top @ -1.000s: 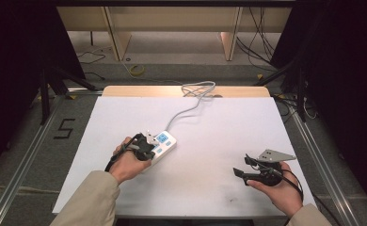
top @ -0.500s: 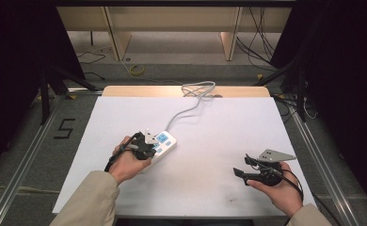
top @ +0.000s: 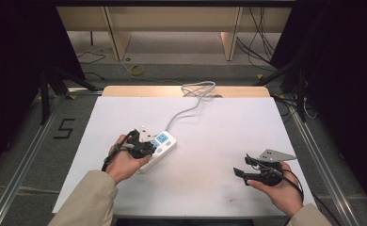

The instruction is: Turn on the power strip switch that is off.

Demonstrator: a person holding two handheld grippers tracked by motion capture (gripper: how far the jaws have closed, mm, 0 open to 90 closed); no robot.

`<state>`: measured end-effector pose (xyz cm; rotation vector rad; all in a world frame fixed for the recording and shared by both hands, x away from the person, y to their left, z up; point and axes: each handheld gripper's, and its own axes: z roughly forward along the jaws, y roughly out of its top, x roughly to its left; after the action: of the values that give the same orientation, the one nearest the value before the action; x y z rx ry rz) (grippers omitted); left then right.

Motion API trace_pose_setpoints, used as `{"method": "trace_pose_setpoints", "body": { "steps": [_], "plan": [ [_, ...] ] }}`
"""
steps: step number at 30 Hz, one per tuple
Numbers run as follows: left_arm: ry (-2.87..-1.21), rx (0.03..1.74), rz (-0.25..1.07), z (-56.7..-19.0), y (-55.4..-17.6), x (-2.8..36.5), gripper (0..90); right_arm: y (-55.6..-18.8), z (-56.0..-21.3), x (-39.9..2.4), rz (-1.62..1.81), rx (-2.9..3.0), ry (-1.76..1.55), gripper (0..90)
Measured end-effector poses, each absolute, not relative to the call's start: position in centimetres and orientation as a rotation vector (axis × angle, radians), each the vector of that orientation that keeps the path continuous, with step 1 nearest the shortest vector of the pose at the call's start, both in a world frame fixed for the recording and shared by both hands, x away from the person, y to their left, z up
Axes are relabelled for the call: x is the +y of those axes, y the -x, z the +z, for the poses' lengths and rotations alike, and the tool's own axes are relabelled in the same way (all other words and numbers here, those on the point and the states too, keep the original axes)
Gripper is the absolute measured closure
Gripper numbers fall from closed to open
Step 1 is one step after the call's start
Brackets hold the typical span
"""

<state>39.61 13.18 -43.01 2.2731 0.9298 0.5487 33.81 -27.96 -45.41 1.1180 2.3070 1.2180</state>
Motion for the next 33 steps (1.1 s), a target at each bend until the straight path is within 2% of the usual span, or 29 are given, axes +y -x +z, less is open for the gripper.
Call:
{"method": "trace_pose_setpoints", "body": {
  "steps": [4, 11, 15, 16, 17, 24, 33],
  "plan": [
    [-2.241, 0.926, 0.568, -42.8, -39.5, 13.5, 73.5, -33.8, -45.4, -27.9, 1.221, 2.305, -1.118, 34.9],
    [-2.151, 0.868, 0.607, -42.3, -39.1, 14.1, 49.9, -33.8, -45.4, -28.0, 1.219, 2.308, -1.120, 34.8],
    [-2.172, 0.874, 0.691, -42.3, -39.1, 14.6, 44.3, -33.8, -45.4, -27.9, 1.220, 2.308, -1.121, 34.8],
    [-2.163, 0.889, 0.685, -42.3, -39.0, 14.7, 37.2, -33.8, -45.5, -27.9, 1.220, 2.308, -1.121, 34.8],
    [-2.161, 0.891, 0.677, -42.3, -38.9, 14.8, 34.7, -33.8, -45.5, -27.9, 1.222, 2.307, -1.122, 34.7],
    [-2.129, 0.905, 0.606, -42.4, -38.4, 14.9, 26.6, -33.8, -45.4, -28.0, 1.221, 2.307, -1.121, 34.7],
    [-2.123, 0.902, 0.587, -42.4, -38.0, 15.4, 22.7, -33.8, -45.5, -27.9, 1.221, 2.309, -1.120, 34.6]
  ]
}}
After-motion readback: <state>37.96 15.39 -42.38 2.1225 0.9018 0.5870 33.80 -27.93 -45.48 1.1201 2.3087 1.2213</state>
